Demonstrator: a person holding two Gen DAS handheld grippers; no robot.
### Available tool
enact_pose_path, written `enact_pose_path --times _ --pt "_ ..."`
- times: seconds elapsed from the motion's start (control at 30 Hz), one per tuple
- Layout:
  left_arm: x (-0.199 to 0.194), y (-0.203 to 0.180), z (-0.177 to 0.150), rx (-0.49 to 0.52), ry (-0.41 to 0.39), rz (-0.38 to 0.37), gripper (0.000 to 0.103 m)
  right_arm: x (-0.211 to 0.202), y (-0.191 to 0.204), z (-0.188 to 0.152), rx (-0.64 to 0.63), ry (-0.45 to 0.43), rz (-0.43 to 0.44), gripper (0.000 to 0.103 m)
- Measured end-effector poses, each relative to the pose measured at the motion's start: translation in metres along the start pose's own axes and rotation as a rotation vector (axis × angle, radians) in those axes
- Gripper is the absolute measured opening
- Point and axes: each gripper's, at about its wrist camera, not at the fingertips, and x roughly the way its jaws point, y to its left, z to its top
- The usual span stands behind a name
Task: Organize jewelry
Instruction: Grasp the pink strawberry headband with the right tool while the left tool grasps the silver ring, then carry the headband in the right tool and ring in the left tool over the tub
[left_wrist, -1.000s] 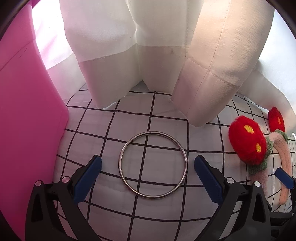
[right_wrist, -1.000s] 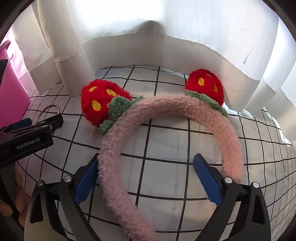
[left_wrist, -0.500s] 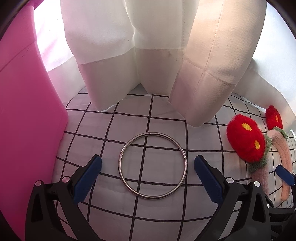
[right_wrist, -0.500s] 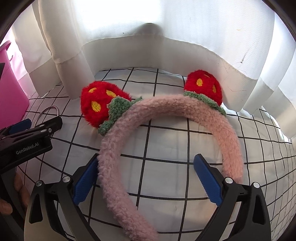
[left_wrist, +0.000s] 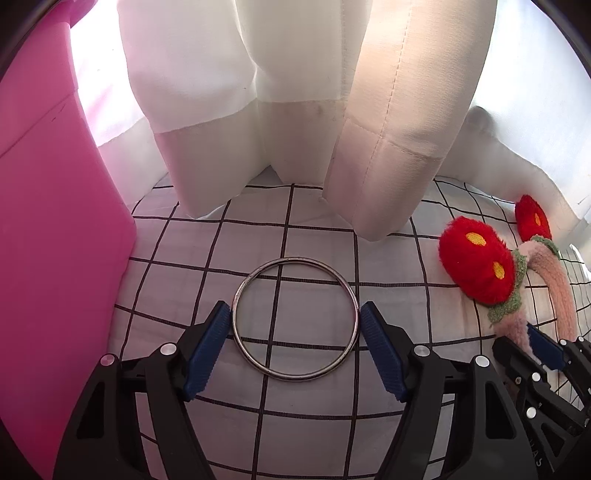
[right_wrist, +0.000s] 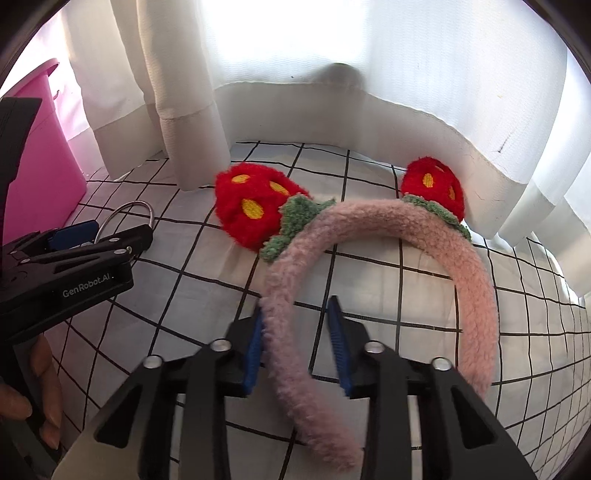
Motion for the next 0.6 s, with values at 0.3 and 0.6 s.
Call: enact_pose_path --times 0.3,0.6 --pt "-0.007 -0.004 -0.017 -0.007 0.010 -0.010 0.070 -0.021 0.000 -0.007 -0.008 -0.042 0.025 0.008" --pt "-0.041 -0.023 -0.030 0.018 -0.017 -0.036 0.070 -0.063 -0.018 -0.012 -0.010 -0.112 0.067 0.009"
